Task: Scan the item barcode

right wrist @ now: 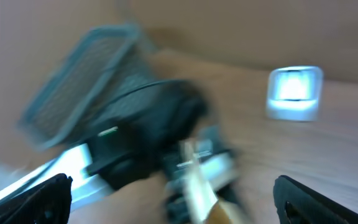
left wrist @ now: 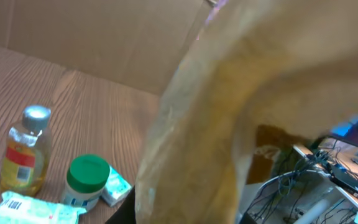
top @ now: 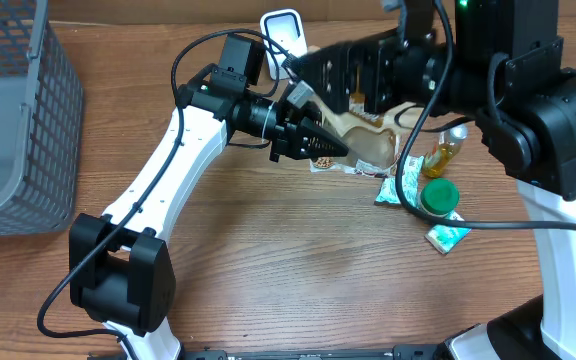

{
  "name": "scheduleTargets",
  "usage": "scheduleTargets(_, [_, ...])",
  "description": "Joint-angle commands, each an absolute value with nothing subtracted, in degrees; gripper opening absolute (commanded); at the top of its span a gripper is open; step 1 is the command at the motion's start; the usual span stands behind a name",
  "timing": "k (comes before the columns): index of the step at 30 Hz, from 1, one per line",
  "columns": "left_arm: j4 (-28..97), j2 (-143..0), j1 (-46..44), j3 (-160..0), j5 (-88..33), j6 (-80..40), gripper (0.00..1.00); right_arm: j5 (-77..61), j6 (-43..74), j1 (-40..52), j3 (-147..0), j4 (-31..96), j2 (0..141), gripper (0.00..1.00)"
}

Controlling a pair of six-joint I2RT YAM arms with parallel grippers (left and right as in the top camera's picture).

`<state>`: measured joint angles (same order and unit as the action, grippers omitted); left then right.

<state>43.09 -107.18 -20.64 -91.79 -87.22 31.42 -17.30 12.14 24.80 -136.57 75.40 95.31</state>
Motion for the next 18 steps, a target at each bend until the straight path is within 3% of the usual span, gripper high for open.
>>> scheduleTargets(1, [44.2,-108.2,-21.0,-92.9,-83.0,29.5,0.05,2.7,11.9,24.7,-137.6,75.3,94.8,1.00])
scheduleTargets(11, [51.8,-108.3,-21.3,-92.8,-68.7,29.5,0.06,16.0,11.9,24.7,-137.6,77.0,97.1,1.00])
scheduleTargets(18, [53.5,-108.4,-24.6,-88.5,-59.7,28.6,0.13,16.7,12.2,24.7,-137.1,79.1,100.0,1.00])
